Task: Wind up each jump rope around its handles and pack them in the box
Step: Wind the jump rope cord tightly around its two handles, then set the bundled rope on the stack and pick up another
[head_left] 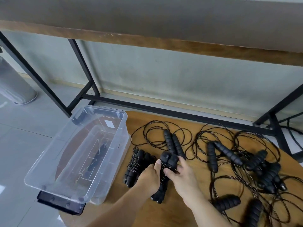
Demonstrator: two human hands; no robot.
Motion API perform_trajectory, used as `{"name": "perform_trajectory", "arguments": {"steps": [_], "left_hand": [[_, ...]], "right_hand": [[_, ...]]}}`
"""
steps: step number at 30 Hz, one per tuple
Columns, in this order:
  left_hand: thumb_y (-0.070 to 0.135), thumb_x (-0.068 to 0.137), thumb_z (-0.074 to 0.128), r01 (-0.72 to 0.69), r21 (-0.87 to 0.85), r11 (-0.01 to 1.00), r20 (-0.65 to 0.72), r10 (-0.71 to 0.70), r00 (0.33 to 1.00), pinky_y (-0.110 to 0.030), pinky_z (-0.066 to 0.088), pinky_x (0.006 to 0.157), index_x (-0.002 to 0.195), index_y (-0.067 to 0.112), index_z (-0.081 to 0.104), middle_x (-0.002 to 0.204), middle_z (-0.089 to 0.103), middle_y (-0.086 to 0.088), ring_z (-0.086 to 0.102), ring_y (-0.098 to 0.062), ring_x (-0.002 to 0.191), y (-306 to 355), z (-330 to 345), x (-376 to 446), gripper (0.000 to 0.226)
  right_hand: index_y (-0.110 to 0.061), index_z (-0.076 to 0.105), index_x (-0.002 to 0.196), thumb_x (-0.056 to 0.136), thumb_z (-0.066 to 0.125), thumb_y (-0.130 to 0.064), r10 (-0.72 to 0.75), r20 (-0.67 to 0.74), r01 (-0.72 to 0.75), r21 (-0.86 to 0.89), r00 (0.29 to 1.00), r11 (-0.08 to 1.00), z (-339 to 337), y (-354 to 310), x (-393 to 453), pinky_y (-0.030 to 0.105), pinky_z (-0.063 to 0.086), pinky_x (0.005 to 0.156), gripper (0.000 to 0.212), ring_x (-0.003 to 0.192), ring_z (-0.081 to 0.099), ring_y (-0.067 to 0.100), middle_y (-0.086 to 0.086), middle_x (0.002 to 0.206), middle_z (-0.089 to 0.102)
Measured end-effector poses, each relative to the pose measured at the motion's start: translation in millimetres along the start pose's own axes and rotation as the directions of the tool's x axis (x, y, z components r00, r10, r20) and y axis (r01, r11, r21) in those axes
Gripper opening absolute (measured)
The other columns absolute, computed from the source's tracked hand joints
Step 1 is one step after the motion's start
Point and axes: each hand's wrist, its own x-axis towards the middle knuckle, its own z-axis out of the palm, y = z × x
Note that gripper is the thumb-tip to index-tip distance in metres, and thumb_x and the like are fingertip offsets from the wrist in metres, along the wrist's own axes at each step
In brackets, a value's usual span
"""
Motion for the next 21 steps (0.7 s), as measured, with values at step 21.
{"name": "perform_trajectory", "arguments": {"steps": [21], "left_hand": [[0.02, 0.103, 0.037, 0.11, 0.011, 0.994, -0.094, -0.108, 0.99, -0.03, 0.048, 0.099, 0.156, 0.016, 0.017, 0.148, 0.031, -0.004, 0.052, -0.021, 0.123, -36, 35, 25, 0.057]], "right_hand": [[-0.029, 0.054, 0.135, 0.089, 0.07, -0.029, 0.179, -0.094, -0.184, -0.046, 0.979, 0.982, 25, 59, 52, 0.025, 0.052, 0.077, 0.049, 0.101, 0.06, 0.013, -0.008, 0.111, 0.061]]}}
